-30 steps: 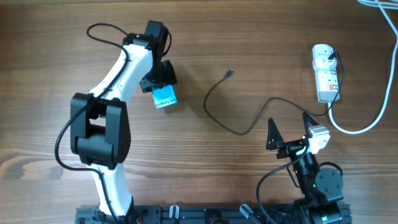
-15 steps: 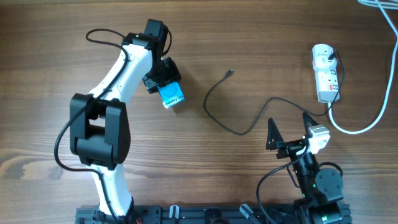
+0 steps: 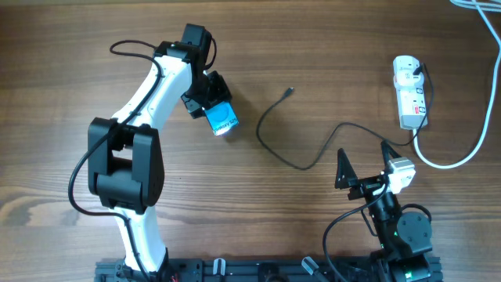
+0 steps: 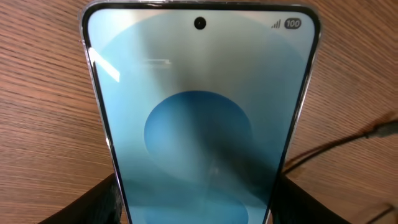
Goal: Plug charger to phone and switch on socket
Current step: 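Lift the phone with the left gripper and tilt it upright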
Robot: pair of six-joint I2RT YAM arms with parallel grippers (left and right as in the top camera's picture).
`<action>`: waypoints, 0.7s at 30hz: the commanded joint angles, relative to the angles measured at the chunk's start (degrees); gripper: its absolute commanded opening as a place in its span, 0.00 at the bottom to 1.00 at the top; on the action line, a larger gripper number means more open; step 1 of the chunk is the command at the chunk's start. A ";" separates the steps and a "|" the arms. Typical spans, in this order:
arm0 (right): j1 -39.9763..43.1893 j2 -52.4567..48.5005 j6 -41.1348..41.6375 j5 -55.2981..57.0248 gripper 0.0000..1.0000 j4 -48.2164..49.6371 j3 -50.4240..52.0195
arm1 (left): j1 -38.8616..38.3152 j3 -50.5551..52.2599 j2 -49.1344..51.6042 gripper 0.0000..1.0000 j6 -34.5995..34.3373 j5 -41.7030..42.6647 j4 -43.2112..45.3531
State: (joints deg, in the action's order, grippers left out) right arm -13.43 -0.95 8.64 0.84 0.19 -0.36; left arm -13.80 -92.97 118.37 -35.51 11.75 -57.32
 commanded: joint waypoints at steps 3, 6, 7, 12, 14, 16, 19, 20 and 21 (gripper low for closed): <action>-0.11 0.13 -1.11 -0.76 1.00 0.20 0.07 | 2.43 -1.57 -2.23 0.46 -1.42 10.19 0.31; -0.11 0.13 -1.11 -0.76 1.00 0.20 0.07 | 5.79 -1.57 -2.23 0.40 -1.44 20.44 0.31; -0.11 0.13 -1.11 -0.76 1.00 0.20 0.07 | 7.13 -1.57 -2.23 0.38 -1.44 24.28 0.31; -0.11 0.13 -1.14 -0.76 1.00 0.20 0.07 | 11.19 -1.57 -2.23 0.21 -1.44 38.51 0.24; -0.11 0.13 -1.11 -0.76 1.00 0.20 0.07 | 12.41 -1.57 -2.23 0.11 -1.44 44.92 0.04; -0.11 0.13 -1.14 -0.76 1.00 0.20 0.07 | 12.98 -1.57 -2.23 0.04 -1.44 49.81 -0.13; -0.11 0.13 -1.14 -0.76 1.00 0.20 0.07 | 13.07 -1.57 -2.23 0.04 -2.01 53.81 -0.17; -0.11 0.13 -1.11 -0.76 1.00 0.20 0.07 | 13.07 -1.57 -2.23 0.04 -5.33 53.90 -0.85; -0.11 0.13 -1.14 -0.76 1.00 0.20 0.07 | 13.07 -1.57 -2.23 0.04 -9.51 53.92 -1.86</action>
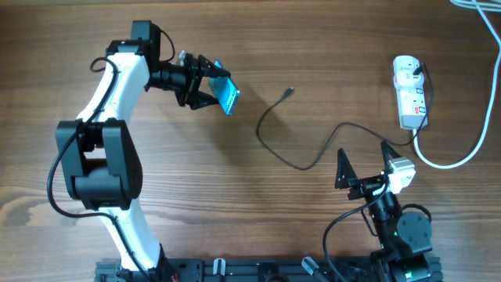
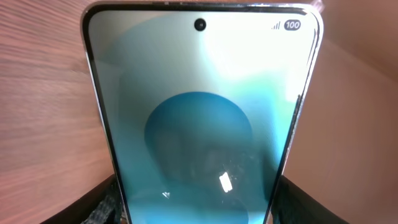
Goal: Plug charger to phone and switch on socket
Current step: 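Lift the phone with the left gripper and tilt it upright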
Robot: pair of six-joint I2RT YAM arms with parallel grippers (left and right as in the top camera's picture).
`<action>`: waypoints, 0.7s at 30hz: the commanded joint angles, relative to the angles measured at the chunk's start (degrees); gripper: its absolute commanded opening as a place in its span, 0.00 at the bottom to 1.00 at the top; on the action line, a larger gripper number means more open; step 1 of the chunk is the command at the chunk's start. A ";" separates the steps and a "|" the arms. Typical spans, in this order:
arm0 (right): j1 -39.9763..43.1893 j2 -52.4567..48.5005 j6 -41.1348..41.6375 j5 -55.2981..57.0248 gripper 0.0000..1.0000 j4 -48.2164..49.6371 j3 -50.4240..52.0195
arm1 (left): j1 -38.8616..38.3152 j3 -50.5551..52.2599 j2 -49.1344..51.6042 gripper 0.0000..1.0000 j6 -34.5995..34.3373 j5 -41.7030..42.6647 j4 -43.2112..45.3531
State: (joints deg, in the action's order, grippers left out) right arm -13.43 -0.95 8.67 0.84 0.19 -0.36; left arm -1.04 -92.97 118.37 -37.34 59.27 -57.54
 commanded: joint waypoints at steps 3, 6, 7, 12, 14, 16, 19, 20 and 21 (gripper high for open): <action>-0.11 0.13 -1.16 -0.76 1.00 0.20 0.07 | 0.31 -1.57 -2.23 0.04 -13.05 7.08 -3.56; -0.11 0.13 -1.16 -0.76 1.00 0.20 0.07 | 0.31 -1.57 -2.23 0.04 -13.05 10.71 -3.65; -0.11 0.13 -1.14 -0.76 1.00 0.20 0.07 | 0.31 -1.57 -2.23 0.04 -13.09 12.63 -4.00; -0.11 0.13 -1.14 -0.76 1.00 0.20 0.07 | 0.31 -1.55 -2.23 0.04 -13.16 16.00 -8.15; -0.11 0.13 -1.14 -0.76 1.00 0.20 0.07 | 0.31 -1.57 -2.23 0.04 -13.29 15.98 -10.54; -0.11 0.13 -1.16 -0.76 1.00 0.20 0.07 | 0.31 -1.55 -2.23 0.04 -13.31 16.41 -13.57; -0.11 0.13 -1.14 -0.76 1.00 0.20 0.07 | 0.31 -1.57 -2.23 0.04 -13.29 18.29 -17.09; -0.11 0.13 -1.14 -0.76 1.00 0.20 0.07 | 0.31 -1.55 -2.23 0.04 -13.29 18.47 -17.64; -0.11 0.13 -1.14 -0.76 1.00 0.20 0.07 | 0.31 -1.57 -2.23 0.04 -13.29 18.49 -17.90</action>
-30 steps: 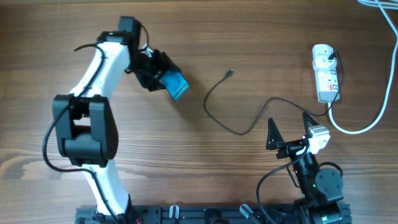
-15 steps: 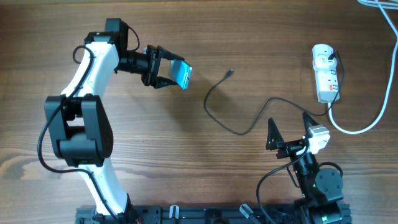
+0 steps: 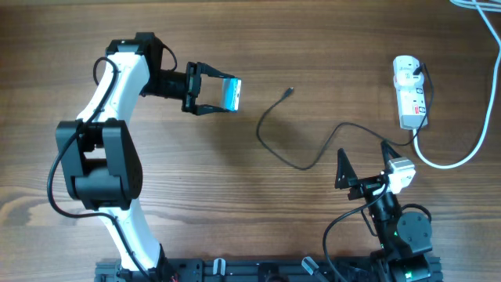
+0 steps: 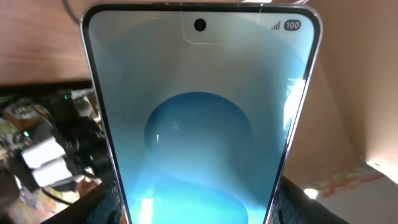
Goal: Plug charger to phone and switch on socket
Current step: 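Lift the phone with the left gripper and tilt it upright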
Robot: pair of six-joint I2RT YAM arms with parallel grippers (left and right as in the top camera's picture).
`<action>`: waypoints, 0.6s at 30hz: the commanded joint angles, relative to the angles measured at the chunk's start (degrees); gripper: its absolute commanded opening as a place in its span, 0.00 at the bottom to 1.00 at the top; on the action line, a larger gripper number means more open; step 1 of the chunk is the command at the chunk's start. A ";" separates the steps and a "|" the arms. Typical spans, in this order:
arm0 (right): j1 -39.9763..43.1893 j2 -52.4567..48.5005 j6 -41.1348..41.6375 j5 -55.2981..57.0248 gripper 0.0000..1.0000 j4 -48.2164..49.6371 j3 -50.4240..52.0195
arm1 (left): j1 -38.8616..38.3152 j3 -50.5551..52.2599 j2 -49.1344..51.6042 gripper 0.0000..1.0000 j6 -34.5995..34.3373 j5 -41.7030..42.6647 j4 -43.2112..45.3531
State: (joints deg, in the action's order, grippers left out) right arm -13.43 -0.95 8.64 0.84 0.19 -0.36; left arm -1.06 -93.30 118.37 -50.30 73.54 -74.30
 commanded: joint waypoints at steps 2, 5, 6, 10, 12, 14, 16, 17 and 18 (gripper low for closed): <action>-0.11 0.13 -1.11 -0.76 1.00 0.20 0.07 | 0.33 -1.22 -2.23 0.04 -0.31 4.17 -1.18; -0.11 0.13 -1.11 -0.76 1.00 0.20 0.07 | 0.33 -1.22 -2.23 0.04 -0.31 3.93 -1.16; -0.11 0.13 -1.11 -0.76 1.00 0.20 0.07 | 0.33 -1.22 -2.23 0.04 -0.28 3.93 -1.16; -0.11 0.13 -1.11 -0.76 1.00 0.20 0.07 | 0.33 -1.25 -2.23 0.04 -0.26 1.14 -1.18; -0.11 0.13 -1.11 -0.76 1.00 0.20 0.07 | 0.33 -1.22 -2.23 0.04 -0.26 -1.68 -1.16; -0.11 0.13 -1.14 -0.76 1.00 0.20 0.07 | 0.33 -1.22 -2.23 0.04 -0.26 -2.86 -1.14; -0.11 0.13 -1.11 -0.76 1.00 0.20 0.07 | 0.33 -1.22 -2.23 0.04 -0.22 -4.02 -1.11; -0.11 0.13 -1.11 -0.76 1.00 0.20 0.07 | 0.28 -1.22 -2.23 0.04 0.20 -5.29 -0.94; -0.11 0.13 -1.11 -0.76 1.00 0.20 0.07 | 0.26 -1.22 -2.23 0.04 0.20 -6.23 -0.94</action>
